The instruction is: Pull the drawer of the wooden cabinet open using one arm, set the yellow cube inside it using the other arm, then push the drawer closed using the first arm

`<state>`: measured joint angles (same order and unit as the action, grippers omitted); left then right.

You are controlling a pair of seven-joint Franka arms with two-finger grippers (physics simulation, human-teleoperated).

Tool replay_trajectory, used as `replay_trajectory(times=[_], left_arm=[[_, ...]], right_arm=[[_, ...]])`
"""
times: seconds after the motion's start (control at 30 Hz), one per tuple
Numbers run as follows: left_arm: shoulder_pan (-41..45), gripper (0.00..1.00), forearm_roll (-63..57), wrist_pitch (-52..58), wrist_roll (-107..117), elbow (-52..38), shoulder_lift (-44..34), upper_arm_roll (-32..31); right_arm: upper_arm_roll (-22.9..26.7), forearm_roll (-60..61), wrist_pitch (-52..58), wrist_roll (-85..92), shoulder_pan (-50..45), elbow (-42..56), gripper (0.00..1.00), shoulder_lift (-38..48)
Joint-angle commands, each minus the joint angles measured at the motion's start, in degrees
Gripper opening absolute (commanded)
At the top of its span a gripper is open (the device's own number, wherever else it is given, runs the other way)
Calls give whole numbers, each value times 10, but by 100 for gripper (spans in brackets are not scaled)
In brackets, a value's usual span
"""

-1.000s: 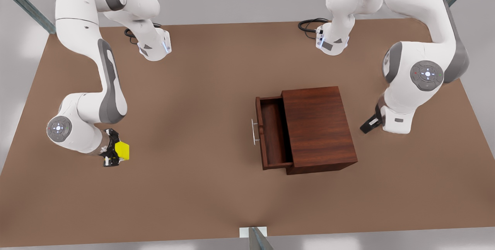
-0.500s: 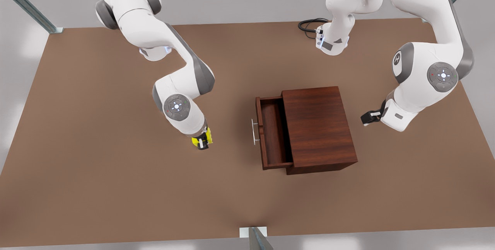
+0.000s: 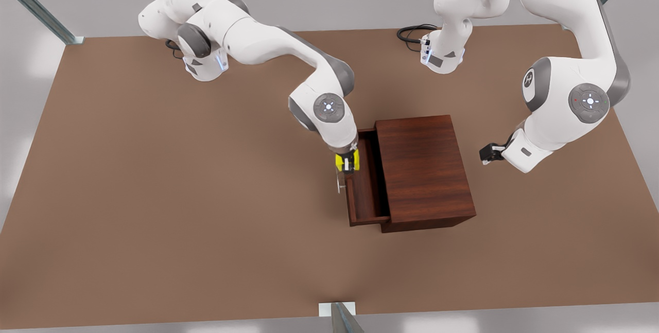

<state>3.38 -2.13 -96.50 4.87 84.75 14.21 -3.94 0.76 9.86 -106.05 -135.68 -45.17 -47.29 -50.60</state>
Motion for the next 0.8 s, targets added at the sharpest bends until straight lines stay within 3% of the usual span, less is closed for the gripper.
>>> replay_trajectory(times=[0.0, 0.43, 0.47, 0.5, 0.63, 0.7, 0.73, 0.77], left_arm=[[0, 100, -1, 0, -80, 0, -1, 0], [0, 100, -1, -1, -76, 0, -1, -1], [1, 100, -1, -1, -75, -1, -1, -1], [1, 100, -1, -1, -75, 0, -1, -1], [5, 100, -1, -1, -71, -1, -1, -2], [47, 100, 3, -1, 67, -20, 1, -6], [82, 19, 6, 11, 225, -38, 0, -11], [108, 0, 41, 46, 360, -63, 0, -14]], right_arm=[[2, 2, -38, -242, -8, 2, 65, -4], [7, 1, -72, -240, -31, 16, 65, -36], [8, 1, -72, -240, -32, 16, 75, -39], [10, 1, -72, -241, -33, 17, 100, -39], [18, -35, -54, -239, -19, 16, 100, -27], [16, -57, 8, -193, 40, 16, 100, 1], [15, -60, 39, -138, 76, 15, 100, 14], [16, -60, 75, -57, 118, 15, 100, 29]])
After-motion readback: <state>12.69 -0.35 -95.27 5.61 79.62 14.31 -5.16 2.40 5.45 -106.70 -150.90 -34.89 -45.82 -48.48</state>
